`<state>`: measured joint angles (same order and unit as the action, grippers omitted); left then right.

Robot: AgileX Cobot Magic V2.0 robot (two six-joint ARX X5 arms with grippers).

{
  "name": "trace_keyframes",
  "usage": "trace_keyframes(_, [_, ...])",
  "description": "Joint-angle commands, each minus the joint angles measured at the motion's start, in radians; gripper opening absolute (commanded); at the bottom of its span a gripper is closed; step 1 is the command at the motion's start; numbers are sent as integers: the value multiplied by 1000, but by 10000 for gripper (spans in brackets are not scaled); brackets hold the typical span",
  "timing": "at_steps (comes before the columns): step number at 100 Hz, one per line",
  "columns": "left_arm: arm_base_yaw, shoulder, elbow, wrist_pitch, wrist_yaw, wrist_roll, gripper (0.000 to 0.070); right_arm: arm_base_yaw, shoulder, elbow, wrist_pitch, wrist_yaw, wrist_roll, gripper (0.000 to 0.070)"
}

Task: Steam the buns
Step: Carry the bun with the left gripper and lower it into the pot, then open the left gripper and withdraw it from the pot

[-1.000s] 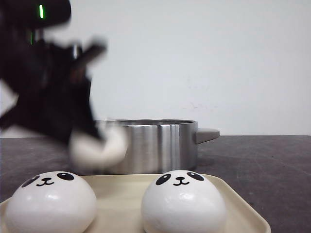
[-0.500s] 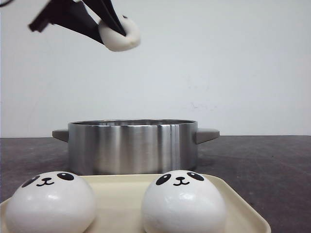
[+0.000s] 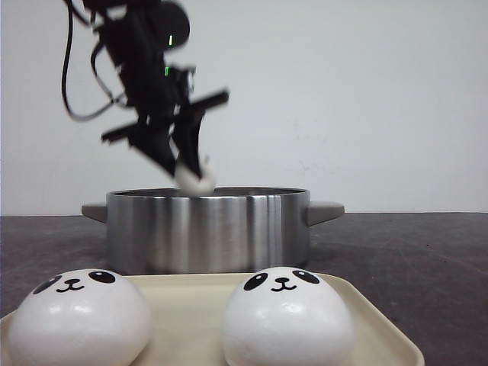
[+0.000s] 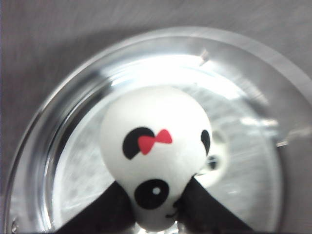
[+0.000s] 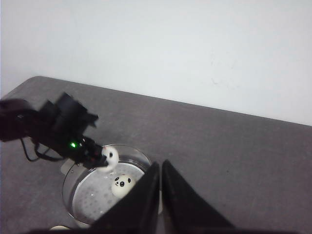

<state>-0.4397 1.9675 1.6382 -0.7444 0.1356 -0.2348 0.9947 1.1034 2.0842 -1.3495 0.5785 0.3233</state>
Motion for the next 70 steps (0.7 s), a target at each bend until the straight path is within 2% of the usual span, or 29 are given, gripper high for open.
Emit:
trace_keyframes(1, [-6,52,20,-5,3,5,10,12,4,20,-71,6,31,1])
trace_keyframes(13, [-5,108,20,-26,3,6,13,12,-2,20,-71,6,42,1])
trace_keyframes(23, [-5,136,20,-26,3,6,58,12,-2,20,-71,6,44,1])
trace_keyframes(28, [-5,140,20,-23,3,6,135,12,-2,20,-71,6,44,1])
trace_keyframes(37, [-5,140,21,2,4,6,347,12,-2,20,-71,6,45,1])
trace_keyframes(48, [-3,139,38,-3,23,5,524,12,0,20,-71,6,45,1])
trace_keyframes(54, [-4,139,51,-4,34,5,560,12,1,19,-71,6,44,1])
trace_keyframes(70, [-4,138,111,-45,72,5,561,12,0,16,-72,5,44,1])
